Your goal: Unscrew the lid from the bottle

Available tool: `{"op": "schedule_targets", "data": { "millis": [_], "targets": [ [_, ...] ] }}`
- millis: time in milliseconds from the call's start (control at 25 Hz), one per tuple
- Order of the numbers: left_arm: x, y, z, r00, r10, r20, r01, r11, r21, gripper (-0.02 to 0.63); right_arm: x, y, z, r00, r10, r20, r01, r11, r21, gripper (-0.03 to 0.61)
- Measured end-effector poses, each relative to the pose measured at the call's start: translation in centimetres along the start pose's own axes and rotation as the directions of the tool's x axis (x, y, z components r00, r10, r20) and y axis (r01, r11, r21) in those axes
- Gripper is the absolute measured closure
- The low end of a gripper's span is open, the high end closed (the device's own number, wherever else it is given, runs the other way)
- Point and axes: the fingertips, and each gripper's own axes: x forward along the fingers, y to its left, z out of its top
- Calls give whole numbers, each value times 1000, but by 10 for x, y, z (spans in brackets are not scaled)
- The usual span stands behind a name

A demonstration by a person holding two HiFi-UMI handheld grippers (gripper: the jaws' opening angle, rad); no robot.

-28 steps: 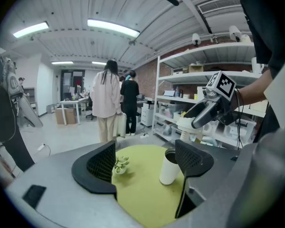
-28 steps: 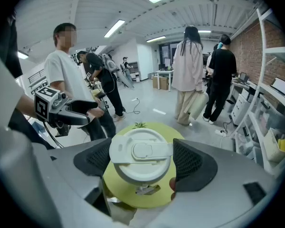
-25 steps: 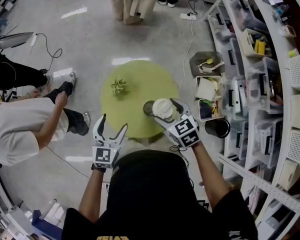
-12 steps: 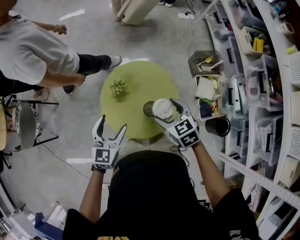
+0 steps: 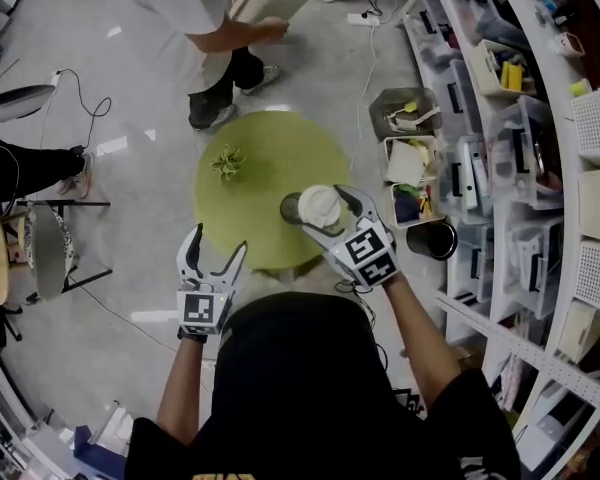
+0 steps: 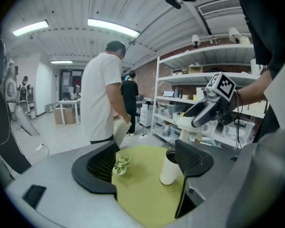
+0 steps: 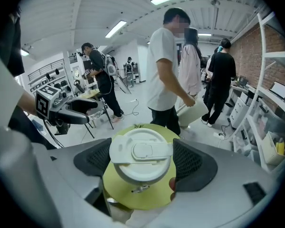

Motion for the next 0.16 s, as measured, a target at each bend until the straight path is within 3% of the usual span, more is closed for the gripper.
{"op": "schedule_targets", "data": {
  "millis": [160],
  "targets": [
    [2,-3,1,1000,-3,3,3,1000,-13,210,0,-2,0,1000,5,1,-5,1000,-1,173]
  ]
}}
